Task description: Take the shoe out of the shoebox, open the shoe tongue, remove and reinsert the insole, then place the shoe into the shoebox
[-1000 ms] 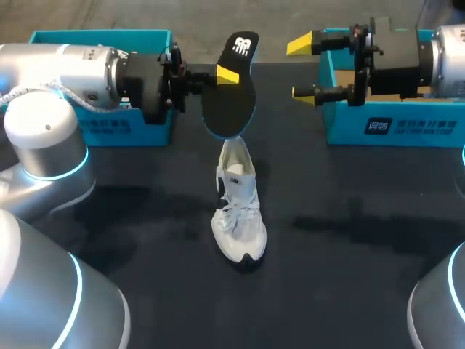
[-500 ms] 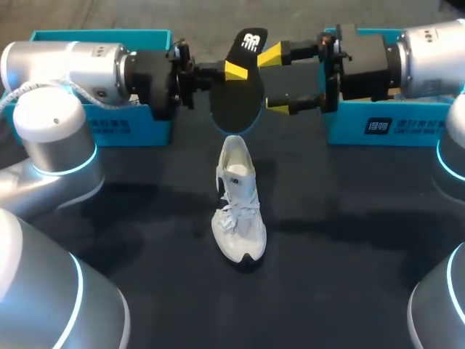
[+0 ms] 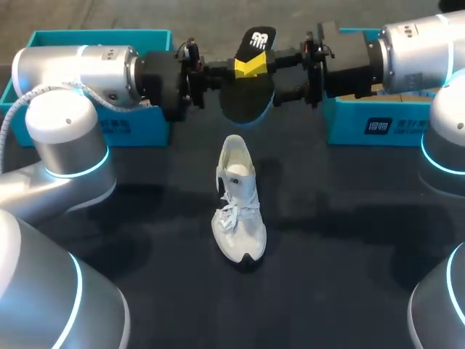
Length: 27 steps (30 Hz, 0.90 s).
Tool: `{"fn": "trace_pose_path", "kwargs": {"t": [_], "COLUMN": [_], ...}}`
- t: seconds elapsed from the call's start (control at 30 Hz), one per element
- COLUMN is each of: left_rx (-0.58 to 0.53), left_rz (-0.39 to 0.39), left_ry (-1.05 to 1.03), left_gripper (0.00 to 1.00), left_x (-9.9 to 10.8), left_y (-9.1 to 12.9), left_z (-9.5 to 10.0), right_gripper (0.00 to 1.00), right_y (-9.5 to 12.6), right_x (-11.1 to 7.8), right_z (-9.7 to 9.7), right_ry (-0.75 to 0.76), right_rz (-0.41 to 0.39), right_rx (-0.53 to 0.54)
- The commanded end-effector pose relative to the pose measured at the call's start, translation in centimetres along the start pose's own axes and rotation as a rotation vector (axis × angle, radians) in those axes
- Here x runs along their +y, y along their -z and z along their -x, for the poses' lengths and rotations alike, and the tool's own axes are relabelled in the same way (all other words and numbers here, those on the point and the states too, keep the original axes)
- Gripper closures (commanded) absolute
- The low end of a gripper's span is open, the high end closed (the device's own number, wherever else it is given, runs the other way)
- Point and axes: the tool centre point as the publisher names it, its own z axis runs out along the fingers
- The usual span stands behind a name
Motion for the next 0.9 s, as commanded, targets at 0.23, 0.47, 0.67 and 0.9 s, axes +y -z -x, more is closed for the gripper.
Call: {"fn": "trace_pose_path", "kwargs": {"t": [0.23, 0.47, 0.67, 0.9], "left_rx": [-0.028, -0.045, -0.052, -0.053], "left_rz": [0.010, 0.008, 0.000, -0.001], "left_ry": [-0.010, -0.008, -0.006, -0.004], "left_gripper": [1.00, 1.00, 1.00, 1.00], "left_x": [-0.2, -0.4, -0.8, -1.0], "left_y": [-0.4, -0.2, -0.2, -0.1], "left_z": [0.2, 0.6, 0.8, 0.8], "right_gripper": [0.67, 0.91, 0.99, 0.69], "right_y": [-0.6, -0.5, -0.4, -0.5], "right_x": [-0.3, -0.6, -0.5, -0.3], "right_z": [0.6, 1.3, 1.7, 1.8], "right_ry": [-0.020, -0.046, -0.059, -0.061], "right_rz": [-0.002, 0.008, 0.020, 0.028], "right_rx": [-0.002, -0.006, 0.001, 0.003]}}
